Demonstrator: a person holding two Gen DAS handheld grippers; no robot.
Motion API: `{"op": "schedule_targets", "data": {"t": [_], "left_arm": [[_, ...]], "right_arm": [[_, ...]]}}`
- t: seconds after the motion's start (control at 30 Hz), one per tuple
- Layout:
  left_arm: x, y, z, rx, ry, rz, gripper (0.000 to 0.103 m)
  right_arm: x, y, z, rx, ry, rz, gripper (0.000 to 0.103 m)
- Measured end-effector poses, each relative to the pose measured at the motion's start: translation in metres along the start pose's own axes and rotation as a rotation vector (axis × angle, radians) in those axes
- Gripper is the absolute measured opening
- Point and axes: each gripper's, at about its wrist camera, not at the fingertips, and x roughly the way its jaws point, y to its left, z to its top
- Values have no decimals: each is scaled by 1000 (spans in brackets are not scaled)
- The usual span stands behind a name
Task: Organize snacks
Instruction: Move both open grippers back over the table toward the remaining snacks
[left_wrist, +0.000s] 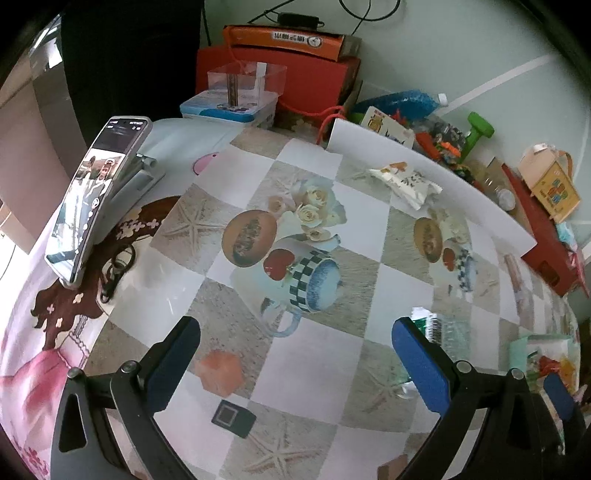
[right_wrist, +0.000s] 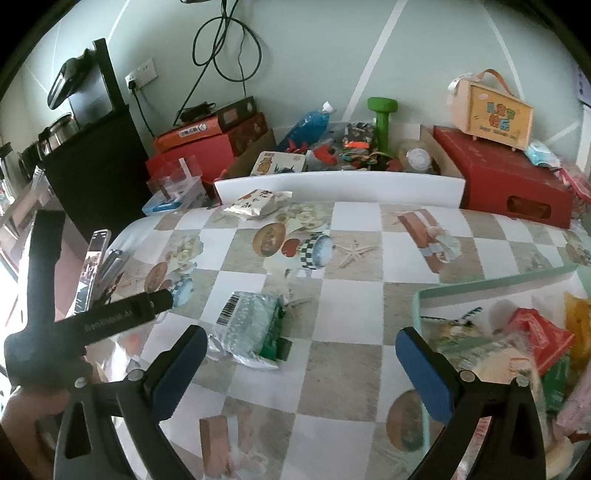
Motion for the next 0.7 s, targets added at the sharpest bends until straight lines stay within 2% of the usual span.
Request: {"op": "schedule_targets", "data": {"t": [0.37, 0.7], "left_arm": [[15, 3, 5, 26, 1, 41, 103], [21, -1, 5, 38, 4, 41, 103]], "right_arm": [[40, 21, -2, -10, 57, 24, 103], [71, 33, -3, -35, 108, 11, 103]]}}
